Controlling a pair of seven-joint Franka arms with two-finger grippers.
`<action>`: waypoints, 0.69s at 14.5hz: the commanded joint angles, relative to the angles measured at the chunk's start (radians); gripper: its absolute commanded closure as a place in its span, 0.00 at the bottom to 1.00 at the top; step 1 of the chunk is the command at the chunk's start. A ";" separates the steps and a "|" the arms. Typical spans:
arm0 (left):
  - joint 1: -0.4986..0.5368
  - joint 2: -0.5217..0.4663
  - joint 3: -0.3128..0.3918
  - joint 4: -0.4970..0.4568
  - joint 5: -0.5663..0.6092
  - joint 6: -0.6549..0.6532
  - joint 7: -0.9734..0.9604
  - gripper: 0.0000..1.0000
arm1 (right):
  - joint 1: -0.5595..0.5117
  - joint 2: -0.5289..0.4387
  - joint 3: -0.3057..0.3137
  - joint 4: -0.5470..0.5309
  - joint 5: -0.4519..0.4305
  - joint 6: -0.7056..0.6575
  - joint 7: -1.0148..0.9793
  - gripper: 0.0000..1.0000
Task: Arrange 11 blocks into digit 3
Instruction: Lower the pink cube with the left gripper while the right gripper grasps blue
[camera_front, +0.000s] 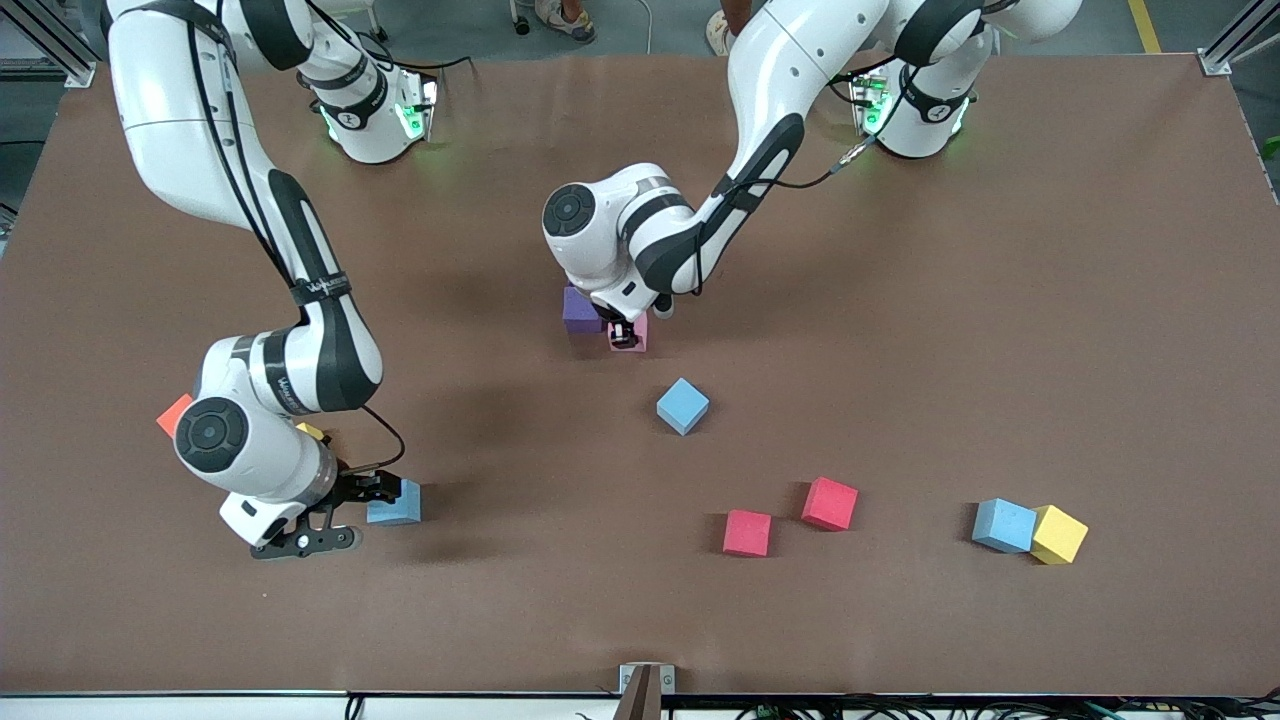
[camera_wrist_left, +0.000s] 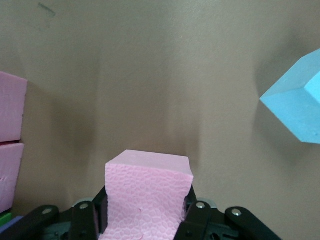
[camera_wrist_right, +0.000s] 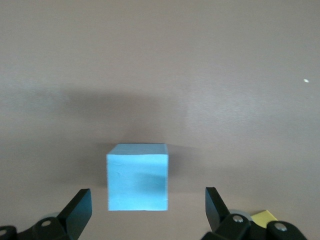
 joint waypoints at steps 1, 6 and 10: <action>-0.030 0.017 0.005 0.030 -0.029 -0.031 -0.028 0.94 | 0.003 0.027 0.006 0.029 -0.013 -0.010 -0.013 0.00; -0.048 0.017 0.006 0.030 -0.052 -0.044 -0.049 0.93 | -0.011 0.076 0.008 0.058 -0.004 -0.008 -0.059 0.00; -0.045 0.019 0.008 0.030 -0.050 -0.036 -0.064 0.93 | -0.009 0.079 0.008 0.060 -0.004 -0.008 -0.061 0.00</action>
